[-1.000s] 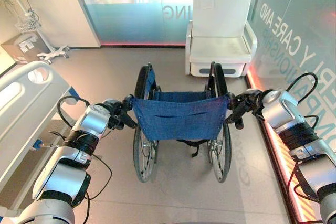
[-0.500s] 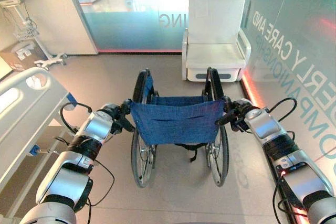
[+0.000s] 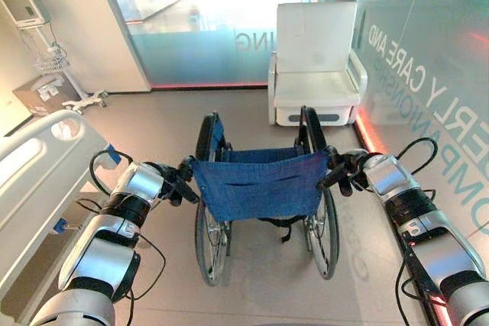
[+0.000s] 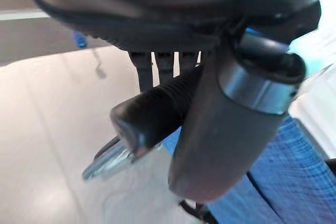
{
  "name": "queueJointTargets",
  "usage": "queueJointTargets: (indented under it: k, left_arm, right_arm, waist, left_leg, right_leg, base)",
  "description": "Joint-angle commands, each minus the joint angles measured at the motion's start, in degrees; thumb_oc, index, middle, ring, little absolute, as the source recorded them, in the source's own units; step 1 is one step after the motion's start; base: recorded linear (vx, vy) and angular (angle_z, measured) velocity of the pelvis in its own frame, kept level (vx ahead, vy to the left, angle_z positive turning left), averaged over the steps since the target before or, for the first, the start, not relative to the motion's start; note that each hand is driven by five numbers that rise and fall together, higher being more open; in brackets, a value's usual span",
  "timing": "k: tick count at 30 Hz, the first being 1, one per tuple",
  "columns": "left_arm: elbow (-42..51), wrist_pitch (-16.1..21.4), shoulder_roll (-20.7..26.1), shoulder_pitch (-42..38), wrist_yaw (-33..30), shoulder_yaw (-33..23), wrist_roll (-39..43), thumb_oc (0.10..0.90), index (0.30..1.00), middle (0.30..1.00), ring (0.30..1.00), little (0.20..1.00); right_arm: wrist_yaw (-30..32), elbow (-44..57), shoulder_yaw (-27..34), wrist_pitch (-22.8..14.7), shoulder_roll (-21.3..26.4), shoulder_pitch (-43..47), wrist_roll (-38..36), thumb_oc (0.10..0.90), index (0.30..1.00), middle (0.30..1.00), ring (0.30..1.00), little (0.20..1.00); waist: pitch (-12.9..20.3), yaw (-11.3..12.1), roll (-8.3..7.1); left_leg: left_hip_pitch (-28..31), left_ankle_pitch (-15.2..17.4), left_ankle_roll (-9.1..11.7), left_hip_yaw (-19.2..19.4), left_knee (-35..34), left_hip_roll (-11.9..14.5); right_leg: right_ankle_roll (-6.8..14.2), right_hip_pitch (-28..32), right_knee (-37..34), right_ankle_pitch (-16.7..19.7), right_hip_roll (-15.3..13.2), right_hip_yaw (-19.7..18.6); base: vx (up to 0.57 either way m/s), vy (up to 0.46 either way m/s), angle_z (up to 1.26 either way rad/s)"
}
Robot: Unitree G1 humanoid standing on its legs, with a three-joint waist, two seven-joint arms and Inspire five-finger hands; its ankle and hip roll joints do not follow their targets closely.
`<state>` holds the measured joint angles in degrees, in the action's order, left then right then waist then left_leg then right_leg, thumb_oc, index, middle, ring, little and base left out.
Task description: Push the wheelchair next to the bed
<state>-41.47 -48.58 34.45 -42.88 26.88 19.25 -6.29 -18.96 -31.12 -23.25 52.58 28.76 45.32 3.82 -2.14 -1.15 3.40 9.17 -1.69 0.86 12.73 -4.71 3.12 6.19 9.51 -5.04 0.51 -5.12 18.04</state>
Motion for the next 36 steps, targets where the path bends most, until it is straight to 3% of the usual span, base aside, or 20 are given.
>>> queueJointTargets:
  k: [1,5,6,7,8,10,12,14,18,23,27,29,36]
  left_arm:
    - [-5.8,-1.1,10.7,4.6,4.4,4.3,-8.2,0.61,0.615,0.615,0.615,0.615]
    - [-6.7,-0.7,11.5,3.2,4.4,4.6,-7.4,0.538,0.507,0.507,0.507,0.507]
    - [-6.8,-0.5,11.7,2.7,3.9,4.7,-7.2,0.442,0.364,0.364,0.364,0.364]
    - [-6.8,-0.3,11.7,2.5,3.0,4.7,-6.6,0.442,0.364,0.364,0.364,0.364]
    - [-6.8,-0.3,11.7,2.4,2.3,4.8,-6.1,0.4,0.3,0.3,0.3,0.3]
    - [-6.8,0.8,11.5,2.2,-1.5,4.5,-2.7,0.4,0.3,0.3,0.3,0.3]
    - [-6.5,2.8,10.6,2.6,-9.2,3.6,3.3,0.4,0.3,0.3,0.3,0.3]
    - [-6.3,3.6,10.3,2.8,-11.3,3.2,4.9,0.4,0.3,0.3,0.3,0.3]
    - [-3.0,9.3,7.9,6.7,-23.0,0.2,11.7,0.4,0.3,0.3,0.3,0.3]
    - [1.7,13.7,5.5,11.4,-30.0,-1.9,13.3,0.4,0.3,0.3,0.3,0.3]
    - [4.8,16.6,3.6,14.6,-33.2,-3.3,14.0,0.4,0.3,0.3,0.3,0.3]
    - [7.6,19.2,2.3,17.4,-35.3,-4.4,15.1,0.4,0.3,0.3,0.3,0.3]
    - [12.5,24.6,-1.9,23.4,-37.2,-6.1,15.7,0.4,0.3,0.3,0.3,0.3]
  right_arm:
    - [-6.2,-11.7,-8.2,2.4,4.3,-4.7,8.2,0.8,0.9,0.9,0.9,0.9]
    - [-16.8,-12.6,-10.2,2.5,5.1,-2.8,17.9,0.8,0.9,0.9,0.9,0.9]
    - [-18.9,-13.0,-10.6,2.1,5.2,-2.2,19.0,0.538,0.507,0.507,0.507,0.507]
    - [-19.5,-13.2,-10.7,1.9,5.2,-2.0,19.1,0.491,0.436,0.436,0.436,0.436]
    - [-19.7,-13.2,-10.7,1.7,5.2,-1.8,19.1,0.4,0.3,0.3,0.3,0.3]
    - [-18.4,-13.6,-11.2,2.1,4.6,-1.2,16.5,0.4,0.3,0.3,0.3,0.3]
    - [-17.1,-13.8,-11.0,2.5,4.2,-1.2,12.0,0.4,0.3,0.3,0.3,0.3]
    - [-16.1,-14.0,-10.9,2.4,4.0,-1.3,10.2,0.4,0.3,0.3,0.3,0.3]
    - [-4.8,-12.9,-8.4,0.4,3.8,-4.6,-0.5,0.4,0.3,0.3,0.3,0.3]
    - [7.2,-7.8,-5.6,-3.8,4.1,-8.0,-8.1,0.4,0.3,0.3,0.3,0.3]
    - [11.3,-2.4,-4.7,-7.0,4.5,-10.0,-8.4,0.4,0.3,0.3,0.3,0.3]
    - [11.9,2.1,-3.2,-12.3,4.8,-12.0,-4.2,0.4,0.3,0.3,0.3,0.3]
    - [16.9,7.6,-0.4,-20.4,4.6,-16.4,-0.4,0.4,0.3,0.3,0.3,0.3]
  waist:
    - [-3.3,4.6,-1.95]
    - [-3.2,4.7,-2.06]
    - [-3.1,4.8,-2.13]
    - [-3.1,4.8,-2.17]
    - [-3.2,4.8,-2.19]
    - [-3.0,5.0,-2.3]
    - [-3.0,5.1,-2.49]
    - [-3.0,5.1,-2.55]
    - [-3.1,5.3,-2.89]
    - [-3.4,5.3,-3.12]
    - [-3.7,5.1,-3.22]
    - [-3.8,5.0,-3.25]
    - [-3.8,5.1,-3.04]
  left_leg:
    - [-2.0,3.8,-0.1,1.5,2.5,-5.2]
    - [-1.9,3.9,-0.1,1.5,2.6,-5.2]
    - [-1.9,3.9,-0.1,1.4,2.7,-5.2]
    - [-1.9,3.9,-0.1,1.3,2.7,-5.2]
    - [-1.9,3.9,-0.1,1.3,2.7,-5.1]
    - [-1.9,3.8,-0.1,1.1,2.6,-5.2]
    - [-2.0,3.8,-0.2,0.9,2.6,-5.2]
    - [-2.0,3.8,-0.1,0.9,2.6,-5.2]
    - [-1.9,3.8,-0.2,0.6,2.3,-5.2]
    - [-1.7,3.9,-0.3,0.3,2.2,-5.2]
    - [-1.6,4.0,-0.2,0.1,2.2,-5.2]
    - [-1.4,4.0,-0.4,0.0,2.2,-5.2]
    - [-1.1,4.2,-0.6,-0.4,2.1,-5.0]
  right_leg:
    - [0.1,-1.8,4.5,-2.9,0.3,0.6]
    - [0.1,-1.7,4.5,-3.0,0.3,0.5]
    - [0.1,-1.7,4.5,-3.0,0.3,0.5]
    - [0.1,-1.7,4.5,-3.0,0.3,0.5]
    - [0.1,-1.7,4.5,-2.9,0.3,0.5]
    - [0.0,-1.7,4.6,-3.1,0.3,0.4]
    - [0.0,-1.7,4.7,-3.2,0.3,0.4]
    - [-0.1,-1.7,4.7,-3.2,0.3,0.4]
    - [-0.2,-1.6,4.8,-3.3,0.3,0.5]
    - [-0.3,-1.6,5.1,-3.5,0.2,0.5]
    - [-0.3,-1.6,5.1,-3.5,0.2,0.4]
    - [-0.3,-1.5,5.1,-3.5,0.2,0.2]
    - [-0.3,-1.3,5.2,-3.7,0.1,0.1]
  base:
    - [0.0,0.0,0.0]
    - [0.0,0.0,0.0]
    - [0.0,0.0,0.0]
    - [0.0,0.0,0.0]
    - [0.0,0.0,0.0]
    - [0.0,0.0,0.0]
    - [0.0,0.0,0.0]
    - [0.0,0.001,0.02]
    - [0.0,-0.002,0.03]
    - [0.0,-0.006,0.1]
    - [0.0,0.0,0.0]
    - [0.0,0.0,0.0]
    - [0.0,0.0,0.0]
